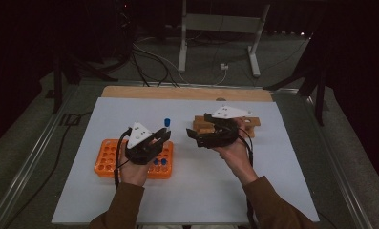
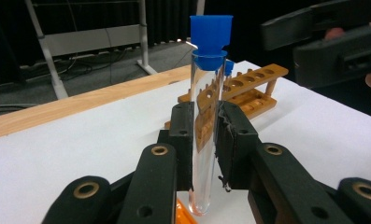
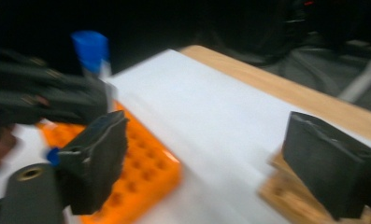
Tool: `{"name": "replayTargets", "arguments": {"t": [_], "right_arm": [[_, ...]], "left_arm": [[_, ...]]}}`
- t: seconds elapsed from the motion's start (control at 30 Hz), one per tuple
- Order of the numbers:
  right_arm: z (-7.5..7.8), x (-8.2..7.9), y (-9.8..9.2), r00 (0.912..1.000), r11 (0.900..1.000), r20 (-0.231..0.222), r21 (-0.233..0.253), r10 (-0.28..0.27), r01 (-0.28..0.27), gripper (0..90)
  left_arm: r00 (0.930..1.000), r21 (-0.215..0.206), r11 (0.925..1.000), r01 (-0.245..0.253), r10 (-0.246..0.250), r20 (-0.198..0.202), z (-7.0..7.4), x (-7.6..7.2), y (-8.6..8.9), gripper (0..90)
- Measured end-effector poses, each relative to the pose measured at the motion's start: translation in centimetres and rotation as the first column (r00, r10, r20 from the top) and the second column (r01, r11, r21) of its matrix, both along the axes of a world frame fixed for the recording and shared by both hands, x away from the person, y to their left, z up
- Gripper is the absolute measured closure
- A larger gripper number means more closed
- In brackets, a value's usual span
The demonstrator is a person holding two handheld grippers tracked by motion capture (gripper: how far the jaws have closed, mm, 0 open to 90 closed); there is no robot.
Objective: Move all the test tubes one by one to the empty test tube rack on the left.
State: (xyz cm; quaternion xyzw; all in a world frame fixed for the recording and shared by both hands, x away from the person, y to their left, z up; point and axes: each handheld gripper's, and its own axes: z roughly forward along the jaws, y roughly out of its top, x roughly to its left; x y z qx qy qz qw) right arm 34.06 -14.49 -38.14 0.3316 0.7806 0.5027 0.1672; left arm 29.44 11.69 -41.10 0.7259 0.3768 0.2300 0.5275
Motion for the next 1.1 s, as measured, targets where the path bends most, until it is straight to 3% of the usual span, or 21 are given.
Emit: {"name": "replayTargets", "arguments": {"t": [0.2, 0.47, 0.77, 1.1], "right_arm": [[-0.9, -0.1, -1.5, 0.9982, 0.997, 0.017, -0.039, -0.058, 0.059, 1.9], [-1.8, -0.4, -4.0, 0.9944, 0.994, 0.015, -0.039, -0.104, 0.105, 0.0], [-2.3, -0.9, -6.4, 0.9912, 0.991, 0.007, -0.019, -0.132, 0.133, 0.0], [-3.8, -1.9, -8.4, 0.9868, 0.987, -0.017, 0.016, -0.161, 0.161, 0.0]], "left_arm": [[0.9999, -0.014, 0.9998, -0.017, 0.017, 0.001, -0.1, -0.4, 1.3, 78.4], [0.9994, -0.030, 0.9990, -0.034, 0.034, 0.009, -0.1, -1.0, 3.1, 78.4], [0.9988, -0.047, 0.9977, -0.049, 0.050, 0.004, -0.5, -1.6, 4.7, 78.3], [0.9979, -0.063, 0.9960, -0.064, 0.064, 0.002, -1.1, -2.4, 6.0, 78.3]]}}
